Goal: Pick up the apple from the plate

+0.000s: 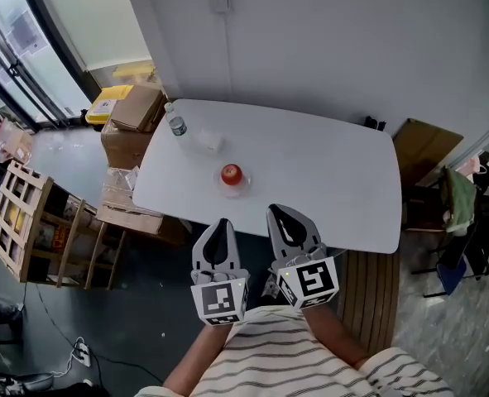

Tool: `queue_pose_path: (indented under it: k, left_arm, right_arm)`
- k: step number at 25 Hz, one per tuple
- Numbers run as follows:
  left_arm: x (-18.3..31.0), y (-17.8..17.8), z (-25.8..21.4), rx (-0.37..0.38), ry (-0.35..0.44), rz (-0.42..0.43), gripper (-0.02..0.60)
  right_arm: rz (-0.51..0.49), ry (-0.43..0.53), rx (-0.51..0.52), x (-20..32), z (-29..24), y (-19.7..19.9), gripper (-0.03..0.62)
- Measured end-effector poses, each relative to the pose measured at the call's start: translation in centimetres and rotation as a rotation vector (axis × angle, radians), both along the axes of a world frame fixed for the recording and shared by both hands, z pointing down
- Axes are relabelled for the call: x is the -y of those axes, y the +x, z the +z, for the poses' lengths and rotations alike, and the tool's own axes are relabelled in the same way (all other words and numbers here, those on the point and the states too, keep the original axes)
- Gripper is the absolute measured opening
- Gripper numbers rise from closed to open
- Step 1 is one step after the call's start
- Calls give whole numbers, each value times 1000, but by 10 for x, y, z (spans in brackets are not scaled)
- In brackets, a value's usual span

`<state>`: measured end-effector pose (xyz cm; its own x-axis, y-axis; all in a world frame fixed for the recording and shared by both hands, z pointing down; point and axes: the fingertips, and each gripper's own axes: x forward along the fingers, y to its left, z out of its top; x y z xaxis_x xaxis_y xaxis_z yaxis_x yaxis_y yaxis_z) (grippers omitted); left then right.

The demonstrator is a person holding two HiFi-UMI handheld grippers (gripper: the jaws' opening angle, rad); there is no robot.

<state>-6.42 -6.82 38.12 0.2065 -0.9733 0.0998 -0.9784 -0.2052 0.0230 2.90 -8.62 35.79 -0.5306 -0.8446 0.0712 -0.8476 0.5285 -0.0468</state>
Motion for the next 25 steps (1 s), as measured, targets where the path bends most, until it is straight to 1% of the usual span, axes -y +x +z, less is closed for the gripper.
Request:
queue_pose_path:
  k: [5, 14, 20, 25]
  left_arm:
    - [22, 16, 11, 8, -23, -33, 5]
    - [55, 17, 39, 33, -78, -81, 5]
    - [82, 12, 67, 49, -133, -68, 6]
    - [107, 8, 93, 45, -169, -50, 6]
  right_arm:
    - [-60, -23, 39, 25, 10, 12, 12]
    - [-65, -84, 44, 54, 38, 26, 12]
    - [-58, -130, 32, 76, 59, 18, 12]
    - [-54, -162, 9, 97, 76, 9, 12]
